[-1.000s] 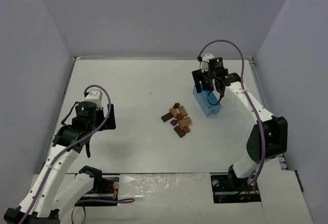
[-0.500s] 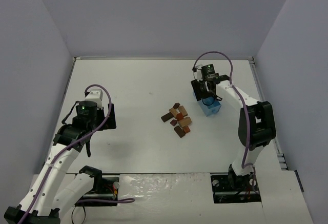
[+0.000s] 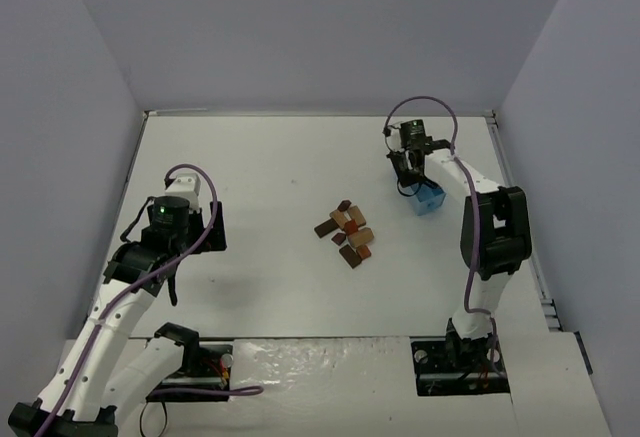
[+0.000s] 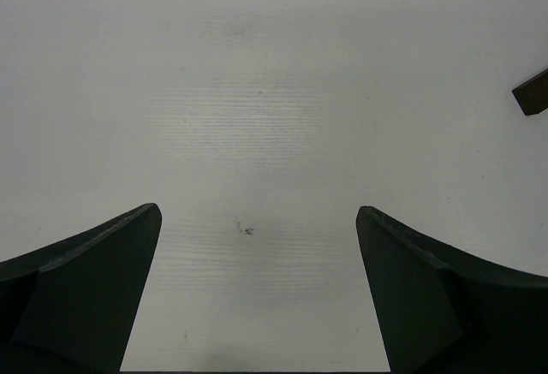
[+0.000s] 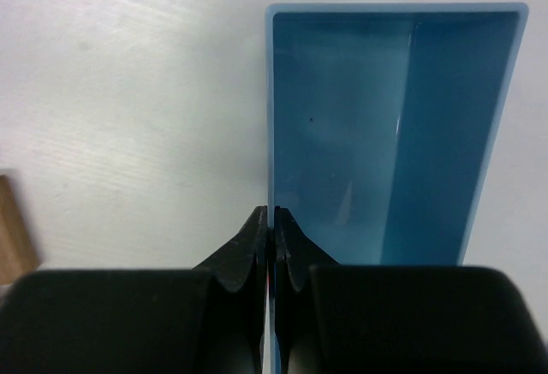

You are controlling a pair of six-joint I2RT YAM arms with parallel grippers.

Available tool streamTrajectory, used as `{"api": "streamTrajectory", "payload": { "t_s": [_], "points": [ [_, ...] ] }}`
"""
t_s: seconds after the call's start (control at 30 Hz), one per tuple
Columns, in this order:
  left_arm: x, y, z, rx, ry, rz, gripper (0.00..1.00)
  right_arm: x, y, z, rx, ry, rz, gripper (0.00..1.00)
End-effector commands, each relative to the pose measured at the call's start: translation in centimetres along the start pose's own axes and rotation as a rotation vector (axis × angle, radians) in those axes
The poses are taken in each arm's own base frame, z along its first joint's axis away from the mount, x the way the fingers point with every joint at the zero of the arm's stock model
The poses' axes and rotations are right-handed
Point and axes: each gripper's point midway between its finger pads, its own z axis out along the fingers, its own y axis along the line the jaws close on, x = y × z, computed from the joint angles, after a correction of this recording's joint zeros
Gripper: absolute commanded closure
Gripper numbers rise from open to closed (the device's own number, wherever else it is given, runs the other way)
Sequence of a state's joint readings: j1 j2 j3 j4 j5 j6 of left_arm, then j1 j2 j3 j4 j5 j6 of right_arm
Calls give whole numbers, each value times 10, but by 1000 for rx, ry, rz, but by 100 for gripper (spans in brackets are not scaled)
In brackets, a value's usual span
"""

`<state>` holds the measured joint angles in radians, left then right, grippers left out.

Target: Build the wood block tower

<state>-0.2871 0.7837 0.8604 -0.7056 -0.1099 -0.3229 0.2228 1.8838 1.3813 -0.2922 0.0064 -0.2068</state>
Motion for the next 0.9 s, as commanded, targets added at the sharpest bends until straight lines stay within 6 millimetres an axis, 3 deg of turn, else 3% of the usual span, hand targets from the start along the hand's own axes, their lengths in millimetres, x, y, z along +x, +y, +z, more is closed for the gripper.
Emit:
{"api": "streamTrajectory", "payload": {
  "t_s": [0.0,0.07,0.33,0.37,0.53,0.73,0.77,0.87],
  "points": [
    [-23,0,-1,-14,-68,-7,3,-38,-89,-16,141,-108,3,100],
    [-21,1,1,-24,-55,1,3,-43,-115,-14,156,-120,19,100],
    [-22,0,6,-24,-34,17,3,-65,-179,14,140,-180,66,100],
    [-23,-1,6,-21,-36,17,3,-61,-183,24,132,-168,74,100],
    [-24,-3,10,-20,-21,23,3,-73,-197,33,122,-202,88,96],
    [-28,-4,9,-15,-24,24,3,-80,-200,39,120,-216,105,73],
    [-30,-4,8,-14,-29,22,3,-85,-201,33,125,-228,109,64],
    [-34,-6,4,-4,-48,14,3,-102,-205,2,160,-280,116,51]
  ]
}}
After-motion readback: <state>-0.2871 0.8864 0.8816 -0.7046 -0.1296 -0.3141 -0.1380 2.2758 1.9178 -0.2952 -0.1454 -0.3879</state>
